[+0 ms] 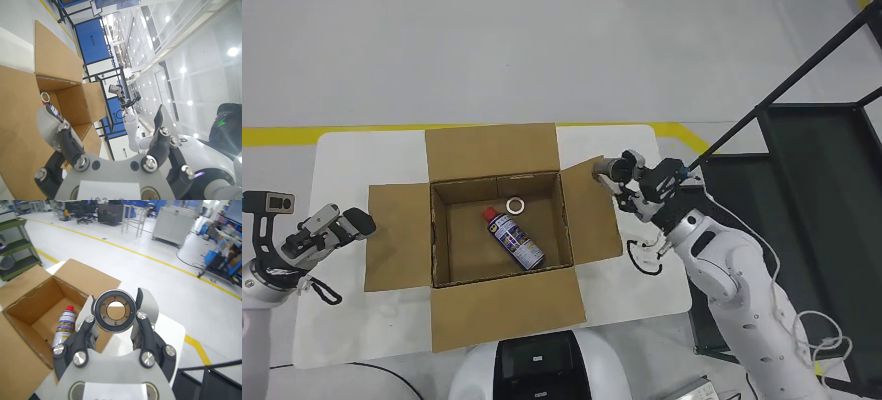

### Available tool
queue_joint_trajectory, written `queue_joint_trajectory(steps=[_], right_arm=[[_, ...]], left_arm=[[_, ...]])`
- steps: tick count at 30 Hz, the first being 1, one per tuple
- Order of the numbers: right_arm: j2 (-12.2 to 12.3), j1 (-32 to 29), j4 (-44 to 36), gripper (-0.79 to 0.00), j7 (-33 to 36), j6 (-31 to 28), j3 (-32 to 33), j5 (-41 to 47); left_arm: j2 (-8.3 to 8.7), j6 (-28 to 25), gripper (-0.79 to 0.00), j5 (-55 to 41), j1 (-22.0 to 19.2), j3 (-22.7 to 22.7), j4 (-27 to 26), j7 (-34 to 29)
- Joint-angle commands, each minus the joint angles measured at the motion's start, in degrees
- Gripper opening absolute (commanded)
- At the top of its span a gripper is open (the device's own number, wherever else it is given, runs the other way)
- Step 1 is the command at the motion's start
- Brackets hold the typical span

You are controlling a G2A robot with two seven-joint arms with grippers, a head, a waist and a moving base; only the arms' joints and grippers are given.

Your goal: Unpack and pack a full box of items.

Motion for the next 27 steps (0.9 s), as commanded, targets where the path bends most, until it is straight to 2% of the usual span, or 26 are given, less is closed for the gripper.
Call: queue_joint_trajectory(steps=[1,4,10,14,27], right_arm=[[-0.08,1.22,-0.36,-0.785,1.98,-2.75,-2.76,0.64],[-0.34,3.99,0.12,-0.785,5.91,-4.98,-7.37,0.77],[-1.53,11.18,5.09,-0.785,16.16,-3.95,-17.37,2.00],[-2.41,15.08,9.22,-0.785,18.31,-2.80,-22.11,1.40],[-2.46,15.36,9.59,-0.785,18.39,-2.76,-22.34,1.29]], left_arm=[[0.00,0.00,0.000,0.00,0.00,0.00,0.00,0.00],[0.00,0.00,0.000,0.00,0.00,0.00,0.00,0.00],[0.00,0.00,0.000,0.00,0.00,0.00,0.00,0.00],[0.00,0.00,0.000,0.00,0.00,0.00,0.00,0.00],[0.00,0.00,0.000,0.00,0.00,0.00,0.00,0.00]])
